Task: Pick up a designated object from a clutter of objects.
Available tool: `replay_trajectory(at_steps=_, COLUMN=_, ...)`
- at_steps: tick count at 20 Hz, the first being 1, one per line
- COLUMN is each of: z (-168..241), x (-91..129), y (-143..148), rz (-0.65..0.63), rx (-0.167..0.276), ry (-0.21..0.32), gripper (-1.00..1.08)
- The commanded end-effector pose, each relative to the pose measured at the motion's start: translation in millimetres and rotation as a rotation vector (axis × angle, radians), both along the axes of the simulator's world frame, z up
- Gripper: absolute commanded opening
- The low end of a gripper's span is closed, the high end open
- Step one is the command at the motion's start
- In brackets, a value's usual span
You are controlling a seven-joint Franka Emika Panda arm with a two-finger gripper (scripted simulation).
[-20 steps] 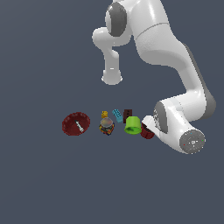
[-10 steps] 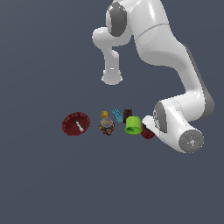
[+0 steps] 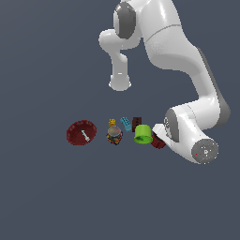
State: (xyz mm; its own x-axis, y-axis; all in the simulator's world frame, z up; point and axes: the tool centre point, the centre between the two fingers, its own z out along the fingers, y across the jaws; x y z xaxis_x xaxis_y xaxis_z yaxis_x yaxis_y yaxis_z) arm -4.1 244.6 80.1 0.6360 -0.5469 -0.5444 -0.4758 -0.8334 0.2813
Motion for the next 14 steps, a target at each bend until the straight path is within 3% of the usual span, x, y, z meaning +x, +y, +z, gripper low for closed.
replay_trajectory(at_steps=1, z=7, x=0, y=1, rz=0.0, rx=0.001, ry=-0.003, gripper=-1.0)
replay_trajectory(at_steps=7, z=41, x=-3, y=2, rz=0.001, rx=0.0, ry=-0.003, gripper=-1.0)
replay_trajectory(at_steps=14, z=112, x=-8, y=5, rz=0.001, rx=0.0, ry=-0.003, gripper=-1.0)
